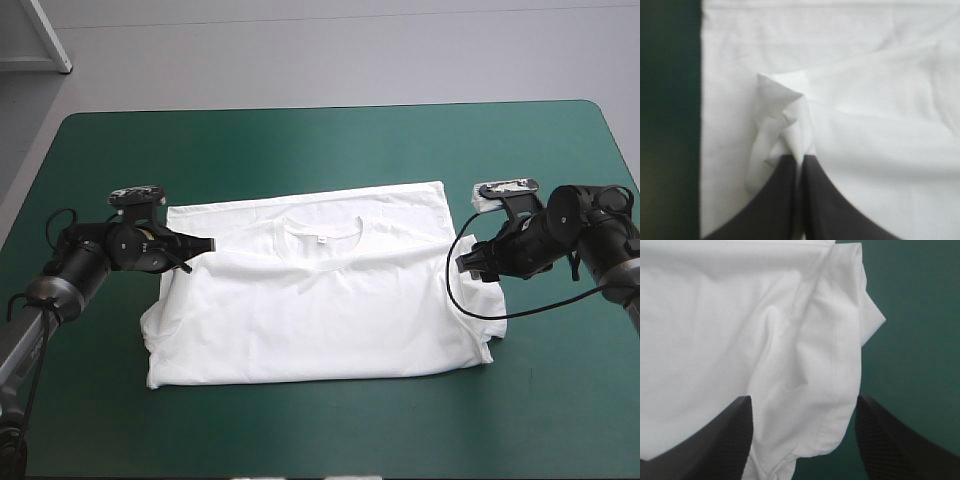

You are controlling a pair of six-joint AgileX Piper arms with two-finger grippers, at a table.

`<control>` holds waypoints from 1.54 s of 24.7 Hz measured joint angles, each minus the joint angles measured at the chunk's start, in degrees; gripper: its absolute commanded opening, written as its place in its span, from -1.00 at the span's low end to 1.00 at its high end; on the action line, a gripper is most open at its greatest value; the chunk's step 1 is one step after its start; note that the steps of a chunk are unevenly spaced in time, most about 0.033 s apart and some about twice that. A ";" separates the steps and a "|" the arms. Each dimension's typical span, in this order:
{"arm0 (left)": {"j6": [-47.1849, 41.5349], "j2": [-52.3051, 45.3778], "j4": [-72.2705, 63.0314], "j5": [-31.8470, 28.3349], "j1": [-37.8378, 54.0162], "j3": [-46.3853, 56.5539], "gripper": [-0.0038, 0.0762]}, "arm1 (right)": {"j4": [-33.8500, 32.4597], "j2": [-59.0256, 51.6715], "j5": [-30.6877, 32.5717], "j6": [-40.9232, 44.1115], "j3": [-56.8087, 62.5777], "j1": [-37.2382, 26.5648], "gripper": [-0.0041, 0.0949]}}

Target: Fold the cloth

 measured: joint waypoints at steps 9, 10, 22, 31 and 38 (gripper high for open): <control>3.23 10.17 -0.73 -1.07 -11.01 0.00 -0.09 | -1.01 0.00 -1.31 -0.17 0.00 0.00 0.22; 3.24 10.31 -0.73 -0.98 -11.01 0.00 0.14 | -1.64 0.00 -1.44 -0.12 0.00 0.00 0.22; 3.02 9.47 5.34 21.87 -11.01 -16.96 0.59 | -3.29 5.99 -5.50 2.19 0.32 -5.03 0.22; 1.62 -0.05 5.69 24.04 -11.01 -22.22 0.59 | 2.74 16.74 -6.50 -0.04 0.32 -5.29 0.19; 0.55 -4.21 6.74 24.65 -11.01 -22.32 0.59 | 3.81 19.20 -6.56 -0.42 0.19 -5.35 -0.59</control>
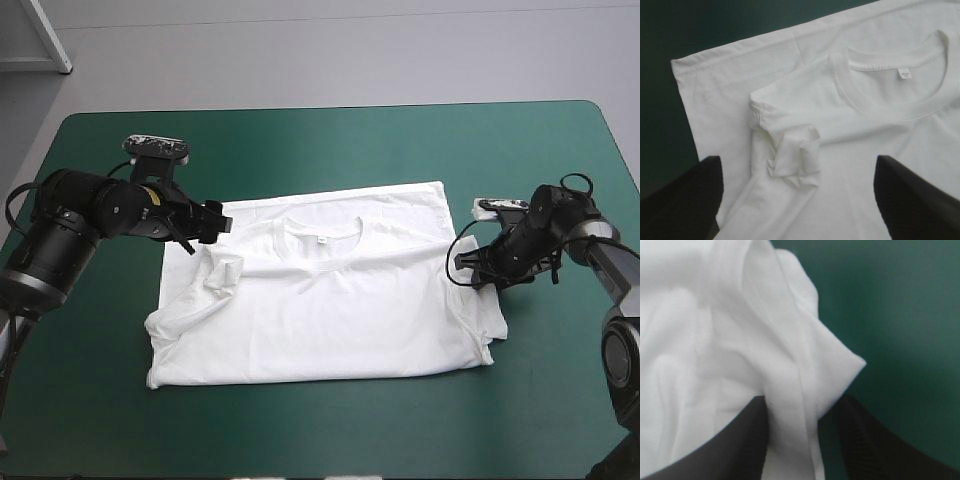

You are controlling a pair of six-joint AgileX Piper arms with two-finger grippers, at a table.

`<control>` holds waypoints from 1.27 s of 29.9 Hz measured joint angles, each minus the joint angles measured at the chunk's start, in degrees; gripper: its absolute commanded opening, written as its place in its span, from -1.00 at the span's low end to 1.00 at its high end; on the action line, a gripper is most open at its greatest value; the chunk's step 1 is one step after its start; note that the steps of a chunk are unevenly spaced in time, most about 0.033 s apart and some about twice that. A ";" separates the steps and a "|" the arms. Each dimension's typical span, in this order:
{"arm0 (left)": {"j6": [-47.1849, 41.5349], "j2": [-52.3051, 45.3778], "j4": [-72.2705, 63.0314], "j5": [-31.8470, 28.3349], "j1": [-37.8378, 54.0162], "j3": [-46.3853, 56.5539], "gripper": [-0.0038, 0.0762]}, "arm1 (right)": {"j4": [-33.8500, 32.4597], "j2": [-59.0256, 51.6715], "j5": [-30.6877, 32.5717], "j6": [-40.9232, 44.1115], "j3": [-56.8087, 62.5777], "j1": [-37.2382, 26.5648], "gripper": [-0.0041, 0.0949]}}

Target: Fold the cloth

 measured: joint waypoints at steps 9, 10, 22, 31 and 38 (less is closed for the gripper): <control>-0.17 -0.29 0.00 0.56 0.00 0.00 0.59 | -0.06 0.12 -0.04 -0.19 0.37 -0.10 -0.95; -0.17 -0.29 0.00 0.56 0.00 0.00 0.59 | -0.54 -0.15 -0.04 0.16 0.43 -0.10 -0.95; -0.17 -0.29 0.00 0.56 0.00 0.00 0.59 | -8.36 -11.19 0.38 9.22 0.85 -0.04 -0.95; -0.17 -0.29 0.00 1.71 0.00 0.00 0.59 | 4.77 -11.94 -2.83 -0.12 0.85 11.33 -0.95; -0.17 -0.29 0.00 2.72 0.00 0.00 0.59 | 5.28 -11.37 -5.44 -0.63 0.85 20.35 -0.75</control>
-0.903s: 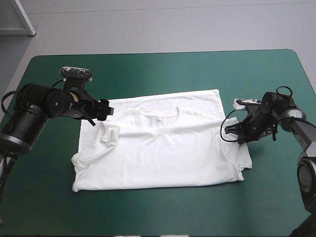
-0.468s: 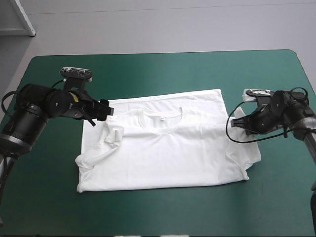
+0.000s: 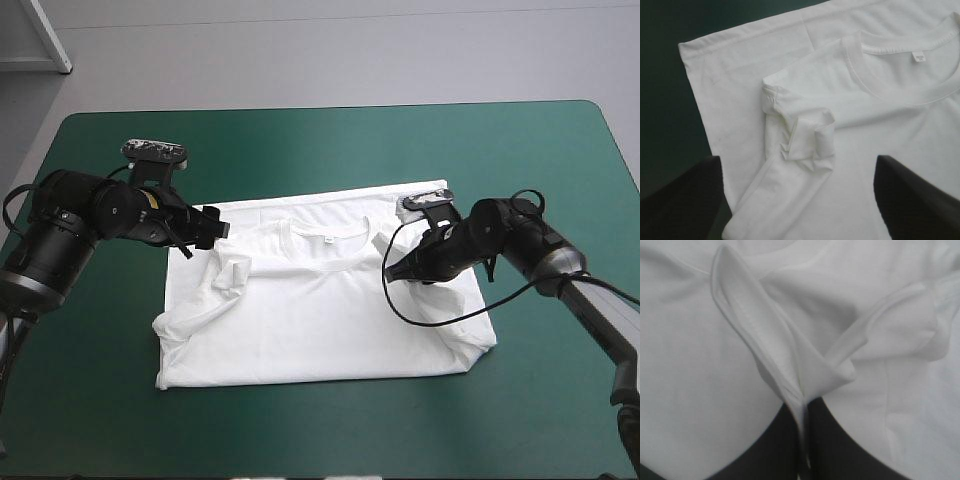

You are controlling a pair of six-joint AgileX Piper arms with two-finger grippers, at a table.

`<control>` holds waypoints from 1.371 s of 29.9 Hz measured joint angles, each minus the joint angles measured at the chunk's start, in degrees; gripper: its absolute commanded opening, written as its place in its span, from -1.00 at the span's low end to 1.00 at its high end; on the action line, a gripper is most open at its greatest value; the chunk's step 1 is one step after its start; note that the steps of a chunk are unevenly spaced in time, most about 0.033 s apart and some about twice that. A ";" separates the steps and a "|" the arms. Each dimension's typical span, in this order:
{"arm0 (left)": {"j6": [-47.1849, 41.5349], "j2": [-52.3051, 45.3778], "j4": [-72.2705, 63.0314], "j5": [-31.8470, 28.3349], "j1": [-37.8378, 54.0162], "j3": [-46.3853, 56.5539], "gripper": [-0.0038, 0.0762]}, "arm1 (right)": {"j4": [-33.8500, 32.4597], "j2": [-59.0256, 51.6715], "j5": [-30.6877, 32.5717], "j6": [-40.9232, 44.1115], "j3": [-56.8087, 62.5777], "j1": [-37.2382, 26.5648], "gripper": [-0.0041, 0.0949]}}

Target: Fold the cloth

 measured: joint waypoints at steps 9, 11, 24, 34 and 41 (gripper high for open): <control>0.00 0.00 0.00 1.06 0.00 0.00 0.59 | -0.84 5.01 -0.77 0.35 0.00 2.41 0.55; 0.00 0.00 0.00 1.62 0.00 0.00 0.59 | -2.55 4.94 0.21 2.08 -0.61 2.41 0.53; 0.00 -3.21 2.02 7.90 0.00 2.18 0.59 | -17.40 -10.88 20.33 15.55 -0.70 2.41 0.39; -5.86 -20.99 3.21 8.25 0.00 19.06 0.59 | -16.58 -19.59 21.48 15.80 6.29 2.47 0.39; -11.32 -24.23 3.90 6.96 0.00 37.30 0.59 | -16.58 -20.78 21.47 13.57 11.22 2.47 0.28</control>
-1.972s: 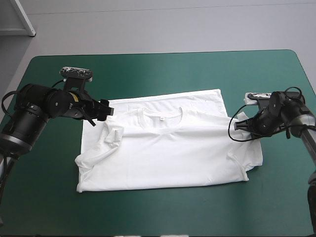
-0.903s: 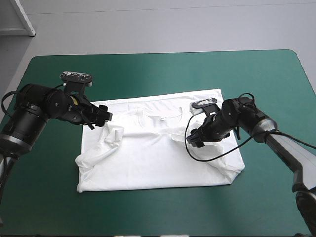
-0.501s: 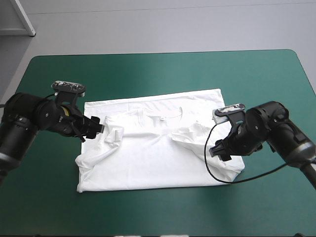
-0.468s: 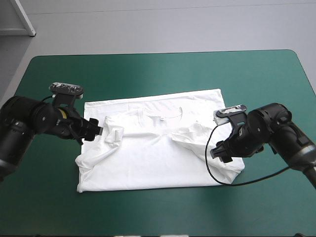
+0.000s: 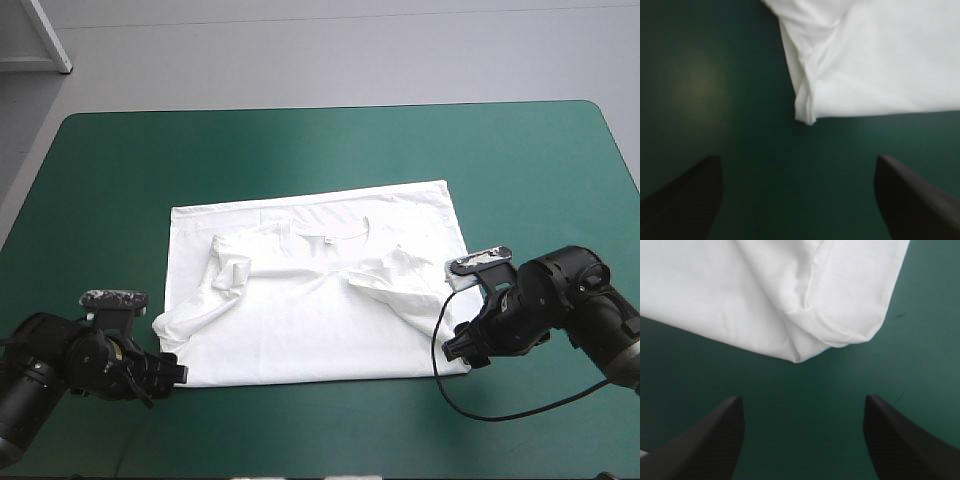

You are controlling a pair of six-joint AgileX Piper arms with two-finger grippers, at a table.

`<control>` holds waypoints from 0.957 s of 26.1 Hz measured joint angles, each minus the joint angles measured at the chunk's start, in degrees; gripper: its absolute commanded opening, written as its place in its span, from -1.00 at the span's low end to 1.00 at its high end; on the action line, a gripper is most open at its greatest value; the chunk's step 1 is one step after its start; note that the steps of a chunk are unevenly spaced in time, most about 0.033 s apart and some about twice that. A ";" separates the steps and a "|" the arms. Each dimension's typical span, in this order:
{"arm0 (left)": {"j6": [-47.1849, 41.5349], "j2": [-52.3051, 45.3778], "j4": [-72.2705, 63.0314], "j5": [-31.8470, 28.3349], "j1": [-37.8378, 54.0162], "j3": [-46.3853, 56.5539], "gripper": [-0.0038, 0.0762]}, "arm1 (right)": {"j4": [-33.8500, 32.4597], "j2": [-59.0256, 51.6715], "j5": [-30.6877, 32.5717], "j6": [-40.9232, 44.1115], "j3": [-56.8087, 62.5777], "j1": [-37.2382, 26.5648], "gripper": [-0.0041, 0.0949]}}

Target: Fold the cloth

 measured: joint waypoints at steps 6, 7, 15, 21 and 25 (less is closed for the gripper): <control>-3.55 2.53 0.10 -11.82 0.00 9.61 0.59 | -0.18 -0.06 -1.75 -1.59 3.53 0.00 0.19; -3.69 3.45 0.10 -13.89 0.00 10.28 0.59 | -0.18 -0.06 -2.30 -1.81 3.97 0.00 0.19; -3.88 14.82 -0.40 -23.26 0.00 10.08 0.28 | -0.66 -0.06 -5.48 -2.18 6.97 0.00 0.19; -3.25 19.28 -3.58 -22.76 0.00 7.72 -0.91 | -2.20 -0.06 -10.33 -2.24 7.91 0.00 0.19; -1.54 19.52 -5.30 -23.57 0.00 7.65 -0.91 | -2.20 2.52 -15.29 -0.82 9.51 0.00 0.19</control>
